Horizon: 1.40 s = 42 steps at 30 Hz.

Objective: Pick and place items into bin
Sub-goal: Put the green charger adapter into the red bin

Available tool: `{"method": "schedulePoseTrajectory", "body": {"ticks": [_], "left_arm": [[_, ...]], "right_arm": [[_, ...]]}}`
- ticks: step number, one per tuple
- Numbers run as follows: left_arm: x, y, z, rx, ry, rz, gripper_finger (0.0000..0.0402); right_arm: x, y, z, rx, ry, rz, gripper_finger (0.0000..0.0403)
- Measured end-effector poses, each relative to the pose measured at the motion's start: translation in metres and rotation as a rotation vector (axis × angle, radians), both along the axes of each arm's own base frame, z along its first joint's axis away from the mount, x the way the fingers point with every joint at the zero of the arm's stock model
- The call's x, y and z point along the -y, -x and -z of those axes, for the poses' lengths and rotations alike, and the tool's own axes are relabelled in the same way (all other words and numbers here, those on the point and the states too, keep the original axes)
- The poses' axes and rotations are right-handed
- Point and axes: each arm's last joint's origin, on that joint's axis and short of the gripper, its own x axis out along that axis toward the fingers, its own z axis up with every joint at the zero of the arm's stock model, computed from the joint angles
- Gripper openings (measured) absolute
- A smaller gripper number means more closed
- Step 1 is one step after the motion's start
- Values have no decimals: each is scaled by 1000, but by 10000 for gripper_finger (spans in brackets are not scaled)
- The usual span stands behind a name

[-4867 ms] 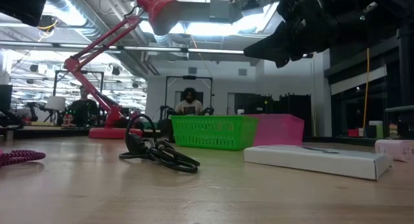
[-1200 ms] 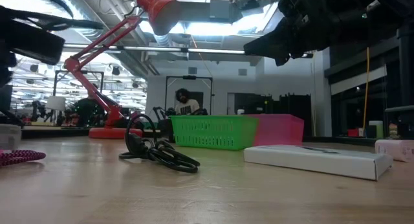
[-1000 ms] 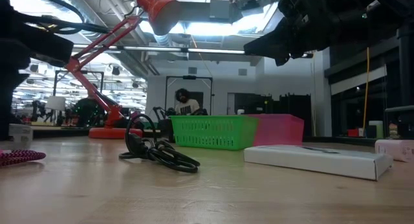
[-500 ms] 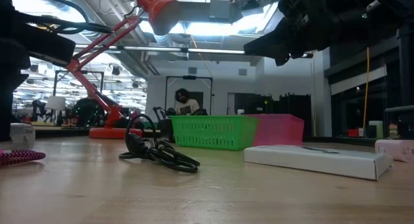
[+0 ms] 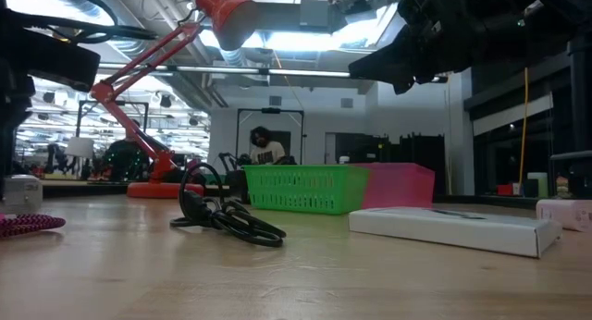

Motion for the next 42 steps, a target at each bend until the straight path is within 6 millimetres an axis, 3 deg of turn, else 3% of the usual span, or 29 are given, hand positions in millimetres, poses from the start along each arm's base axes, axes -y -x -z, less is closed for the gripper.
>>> {"method": "schedulePoseTrajectory", "body": {"ticks": [7,22,29,35,42], "left_arm": [[-2,1,-11,48,-3,44,168],[-15,7,-60,405,-145,158,168],[-19,-5,-63,450,-170,219,168],[-26,-21,-67,492,-198,284,168],[-41,-41,-73,536,-202,369,168]], "right_arm": [[0,-3,7,-25,2,1,0],[-1,-15,12,71,-1,4,0],[-2,-15,11,78,6,-10,0],[-12,-14,11,81,113,-111,1],[-22,-21,-1,125,159,-145,1]]}}
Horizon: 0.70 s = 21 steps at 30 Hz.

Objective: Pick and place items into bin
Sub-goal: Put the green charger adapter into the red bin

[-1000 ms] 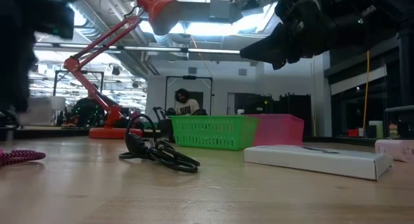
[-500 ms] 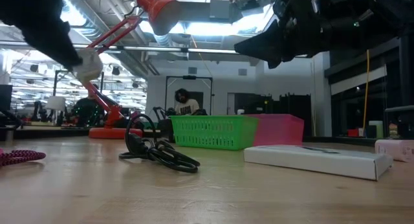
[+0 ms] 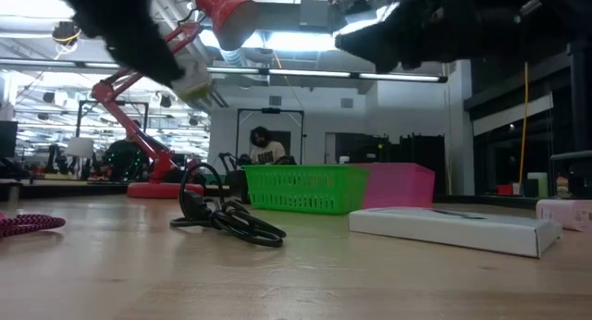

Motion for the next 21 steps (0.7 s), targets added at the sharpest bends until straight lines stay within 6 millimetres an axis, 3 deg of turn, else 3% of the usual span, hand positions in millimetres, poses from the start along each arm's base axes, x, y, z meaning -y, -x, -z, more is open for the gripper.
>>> {"method": "schedulePoseTrajectory", "body": {"ticks": [9,15,21], "left_arm": [[-19,-23,-10,75,18,138,168],[-32,-30,-12,89,34,167,168],[-42,-35,-13,95,88,201,168]], "right_arm": [[-15,-5,-9,12,155,-62,11],[-24,-10,-9,9,247,-97,54],[-29,-34,-3,-61,282,-109,106]]}}
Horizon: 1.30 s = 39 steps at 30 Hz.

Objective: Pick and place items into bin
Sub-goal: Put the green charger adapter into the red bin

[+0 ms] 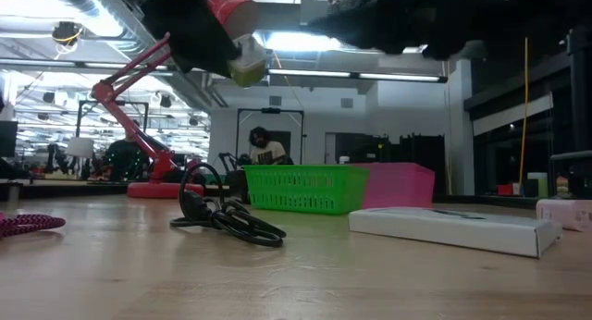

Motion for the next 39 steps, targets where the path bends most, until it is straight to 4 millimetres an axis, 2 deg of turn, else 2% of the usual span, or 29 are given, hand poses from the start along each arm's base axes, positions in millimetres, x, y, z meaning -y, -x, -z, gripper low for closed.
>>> {"method": "schedulePoseTrajectory", "body": {"ticks": [5,9,13,19,28,39], "left_arm": [[-5,-2,-1,2,44,44,168],[-5,-2,-1,-4,47,70,168],[-4,-2,0,-13,67,102,168],[-5,-2,1,-29,84,130,168],[-13,-3,1,-41,133,150,168],[-13,-4,0,-30,148,164,168]], "right_arm": [[-4,-27,4,-139,100,39,141],[-6,-46,-3,-216,187,130,162],[-9,-57,-11,-252,229,130,179],[-16,-59,-15,-254,315,87,201],[-37,-55,-18,-199,437,-3,227],[-40,-57,-23,-140,418,-18,229]]}}
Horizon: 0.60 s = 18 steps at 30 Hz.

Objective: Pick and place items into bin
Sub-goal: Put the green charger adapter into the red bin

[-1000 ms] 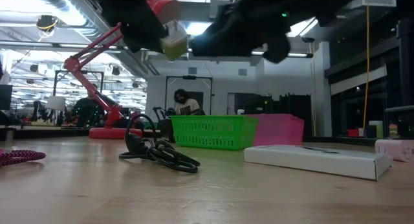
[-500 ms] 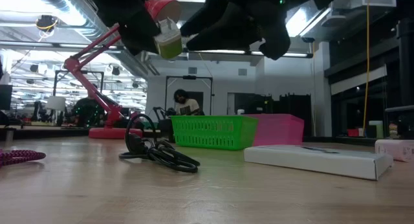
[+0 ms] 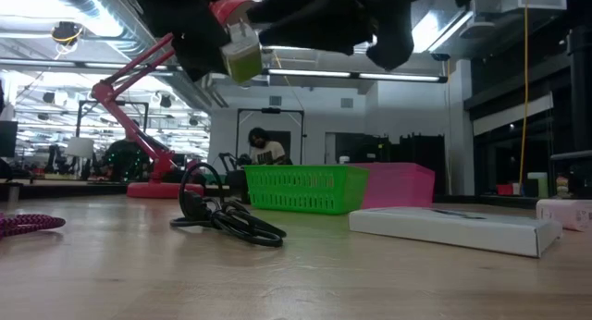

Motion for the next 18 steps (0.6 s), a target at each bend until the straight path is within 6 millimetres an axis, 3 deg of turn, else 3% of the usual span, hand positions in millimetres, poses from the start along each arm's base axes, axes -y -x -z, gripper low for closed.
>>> {"method": "schedulePoseTrajectory", "body": {"ticks": [18], "left_arm": [[1,-1,-1,25,-12,50,168]], "right_arm": [[3,-14,15,53,15,-58,229]]}}
